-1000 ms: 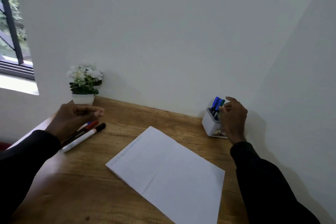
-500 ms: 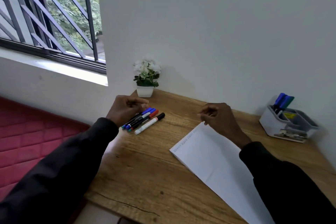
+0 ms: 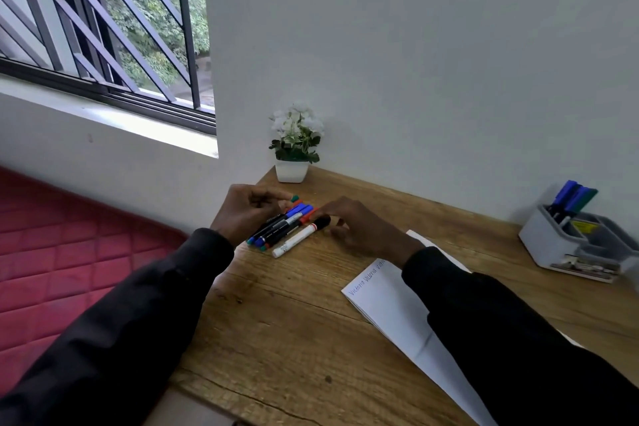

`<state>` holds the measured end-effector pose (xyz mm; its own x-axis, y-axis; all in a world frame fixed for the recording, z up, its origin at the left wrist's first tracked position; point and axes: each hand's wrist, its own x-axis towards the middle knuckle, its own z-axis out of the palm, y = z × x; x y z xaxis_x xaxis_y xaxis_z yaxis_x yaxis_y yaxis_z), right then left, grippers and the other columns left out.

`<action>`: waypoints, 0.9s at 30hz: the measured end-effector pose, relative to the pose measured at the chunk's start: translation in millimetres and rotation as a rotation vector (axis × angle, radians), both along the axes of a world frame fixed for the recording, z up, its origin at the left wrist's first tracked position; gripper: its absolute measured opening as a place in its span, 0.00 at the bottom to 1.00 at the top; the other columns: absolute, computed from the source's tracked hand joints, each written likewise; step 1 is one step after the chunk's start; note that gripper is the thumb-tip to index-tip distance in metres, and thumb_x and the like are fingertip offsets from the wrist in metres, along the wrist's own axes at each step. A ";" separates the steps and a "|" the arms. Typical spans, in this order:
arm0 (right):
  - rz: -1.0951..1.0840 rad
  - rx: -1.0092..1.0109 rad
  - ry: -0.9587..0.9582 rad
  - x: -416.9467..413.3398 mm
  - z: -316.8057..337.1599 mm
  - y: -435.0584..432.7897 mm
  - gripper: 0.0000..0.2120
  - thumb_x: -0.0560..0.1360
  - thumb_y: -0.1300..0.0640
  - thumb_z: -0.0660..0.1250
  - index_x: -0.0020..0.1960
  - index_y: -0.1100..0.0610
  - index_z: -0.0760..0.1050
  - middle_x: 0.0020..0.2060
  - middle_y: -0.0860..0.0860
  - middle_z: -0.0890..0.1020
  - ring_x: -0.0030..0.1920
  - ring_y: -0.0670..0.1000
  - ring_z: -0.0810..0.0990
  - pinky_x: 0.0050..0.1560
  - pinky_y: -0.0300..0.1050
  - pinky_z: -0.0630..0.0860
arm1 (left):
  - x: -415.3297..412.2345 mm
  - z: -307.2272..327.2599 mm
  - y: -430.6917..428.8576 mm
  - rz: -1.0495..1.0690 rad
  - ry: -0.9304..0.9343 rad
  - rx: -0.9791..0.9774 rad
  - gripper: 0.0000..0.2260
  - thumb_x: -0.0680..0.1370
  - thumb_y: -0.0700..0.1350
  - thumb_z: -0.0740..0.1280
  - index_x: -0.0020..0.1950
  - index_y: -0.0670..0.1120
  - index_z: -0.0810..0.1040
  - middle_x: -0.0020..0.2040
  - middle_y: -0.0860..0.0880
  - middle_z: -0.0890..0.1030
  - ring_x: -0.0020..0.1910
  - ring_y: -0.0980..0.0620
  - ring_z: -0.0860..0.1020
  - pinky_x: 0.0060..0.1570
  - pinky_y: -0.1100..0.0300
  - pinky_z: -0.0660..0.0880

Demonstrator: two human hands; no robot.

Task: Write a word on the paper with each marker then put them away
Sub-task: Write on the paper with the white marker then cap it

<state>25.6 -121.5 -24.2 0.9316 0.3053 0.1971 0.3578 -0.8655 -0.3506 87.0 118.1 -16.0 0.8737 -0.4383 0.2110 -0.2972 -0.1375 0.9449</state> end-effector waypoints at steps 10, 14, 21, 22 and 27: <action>-0.149 0.084 -0.058 -26.7 -13.6 -44.8 0.16 0.79 0.60 0.73 0.66 0.53 0.81 0.50 0.44 0.76 0.55 0.49 0.71 0.57 0.37 0.66 | -4.6 -1.0 -16.5 -0.032 0.013 -0.035 0.09 0.73 0.39 0.74 0.52 0.42 0.85 0.48 0.49 0.86 0.48 0.57 0.83 0.45 0.69 0.78; -0.214 0.143 -0.152 -42.6 -4.6 -63.8 0.14 0.78 0.63 0.73 0.63 0.56 0.83 0.46 0.41 0.75 0.50 0.47 0.72 0.53 0.40 0.68 | -9.3 2.3 -32.1 -0.050 -0.013 -0.037 0.09 0.73 0.38 0.74 0.52 0.42 0.85 0.47 0.49 0.86 0.47 0.60 0.83 0.44 0.72 0.77; -0.223 0.093 -0.098 -36.1 -13.1 -64.4 0.15 0.75 0.65 0.75 0.59 0.52 0.85 0.50 0.45 0.78 0.54 0.48 0.72 0.55 0.42 0.68 | -10.5 2.6 -31.2 -0.020 -0.014 -0.033 0.09 0.73 0.39 0.74 0.52 0.42 0.84 0.48 0.49 0.85 0.46 0.61 0.83 0.41 0.74 0.75; -0.224 0.106 -0.104 -34.3 -14.4 -61.6 0.14 0.74 0.66 0.75 0.58 0.53 0.85 0.49 0.46 0.79 0.53 0.49 0.73 0.54 0.43 0.70 | -10.6 1.7 -29.0 -0.020 -0.004 -0.029 0.09 0.72 0.40 0.75 0.52 0.42 0.84 0.49 0.49 0.85 0.46 0.61 0.83 0.40 0.74 0.75; -0.336 0.416 -0.131 -40.9 1.5 -44.1 0.09 0.71 0.63 0.80 0.48 0.60 0.83 0.43 0.54 0.86 0.45 0.56 0.86 0.49 0.56 0.83 | -16.0 2.4 -25.1 -0.064 0.030 -0.027 0.10 0.72 0.42 0.75 0.53 0.44 0.84 0.49 0.51 0.85 0.47 0.61 0.83 0.47 0.70 0.78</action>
<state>-15.3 -165.7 -22.8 0.9240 -0.1334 0.3583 0.1490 -0.7375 -0.6587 71.0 93.0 -13.7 0.8501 -0.4880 0.1981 -0.2765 -0.0934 0.9564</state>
